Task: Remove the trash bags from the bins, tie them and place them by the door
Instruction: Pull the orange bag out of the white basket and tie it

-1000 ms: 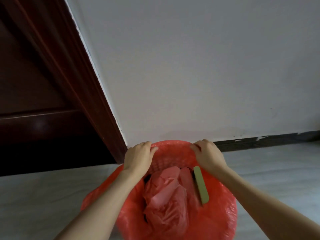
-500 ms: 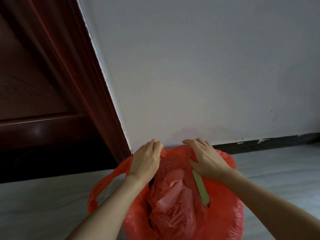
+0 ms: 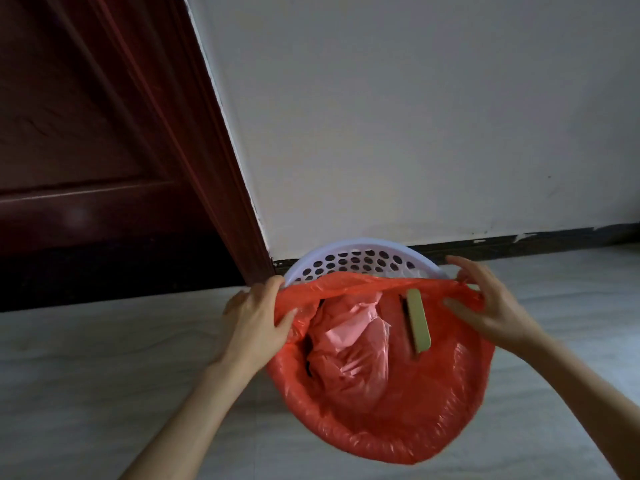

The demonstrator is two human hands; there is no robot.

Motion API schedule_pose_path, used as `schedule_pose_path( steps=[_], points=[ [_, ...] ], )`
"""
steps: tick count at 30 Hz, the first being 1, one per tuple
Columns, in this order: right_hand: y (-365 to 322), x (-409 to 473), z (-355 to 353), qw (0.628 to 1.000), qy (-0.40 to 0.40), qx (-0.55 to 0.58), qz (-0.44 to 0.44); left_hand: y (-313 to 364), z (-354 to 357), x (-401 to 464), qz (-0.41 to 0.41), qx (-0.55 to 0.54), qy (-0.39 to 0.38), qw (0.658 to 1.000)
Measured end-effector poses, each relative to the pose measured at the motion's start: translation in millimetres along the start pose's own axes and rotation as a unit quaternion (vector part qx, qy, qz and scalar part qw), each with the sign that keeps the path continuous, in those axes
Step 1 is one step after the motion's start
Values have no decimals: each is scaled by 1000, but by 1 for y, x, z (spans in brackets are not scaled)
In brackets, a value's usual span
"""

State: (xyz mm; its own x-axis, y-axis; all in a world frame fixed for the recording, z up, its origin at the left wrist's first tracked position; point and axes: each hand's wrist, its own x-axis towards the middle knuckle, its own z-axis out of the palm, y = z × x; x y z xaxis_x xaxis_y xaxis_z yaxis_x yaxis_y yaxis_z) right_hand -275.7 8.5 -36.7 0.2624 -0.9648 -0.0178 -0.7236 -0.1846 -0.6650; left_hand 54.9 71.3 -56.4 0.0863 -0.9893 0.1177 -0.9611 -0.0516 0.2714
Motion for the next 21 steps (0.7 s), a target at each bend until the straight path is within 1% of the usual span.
schedule_pose_path(
  steps=[1,2,4,8,9,11,13,14,15,16,18,19,20,21],
  points=[
    [4,-5,5,1000,14,-12,19,0,2,-5,-26,-39,-3,999],
    [5,-7,11,999,28,-32,32,2,3,-9,-30,-54,2,998],
    [3,-5,20,995,62,-61,51,8,5,-9,-30,-50,29,998],
    [-11,19,20,983,112,-134,60,20,3,12,-88,-58,74,992],
    [-15,28,17,980,106,-158,59,22,1,18,-102,-50,72,991],
    [-26,45,13,976,60,-199,70,27,-2,30,-130,-36,65,989],
    [-36,56,4,968,13,-225,106,33,-9,39,-155,-34,44,986],
    [-39,56,0,963,5,-233,132,36,-11,41,-156,-35,35,987],
    [-39,52,-5,962,-3,-225,154,37,-14,41,-146,-39,28,988],
    [-40,45,-10,965,-17,-191,180,39,-17,37,-128,-45,24,990],
    [-34,26,-11,966,-69,-82,237,36,-16,19,-84,-66,22,994],
    [-30,17,-9,963,-88,-43,251,34,-14,10,-73,-74,11,995],
    [-23,9,-6,961,-102,-35,253,32,-11,0,-75,-77,-10,994],
    [-20,4,-4,962,-103,-60,246,31,-11,-6,-87,-72,-34,993]
  ],
)
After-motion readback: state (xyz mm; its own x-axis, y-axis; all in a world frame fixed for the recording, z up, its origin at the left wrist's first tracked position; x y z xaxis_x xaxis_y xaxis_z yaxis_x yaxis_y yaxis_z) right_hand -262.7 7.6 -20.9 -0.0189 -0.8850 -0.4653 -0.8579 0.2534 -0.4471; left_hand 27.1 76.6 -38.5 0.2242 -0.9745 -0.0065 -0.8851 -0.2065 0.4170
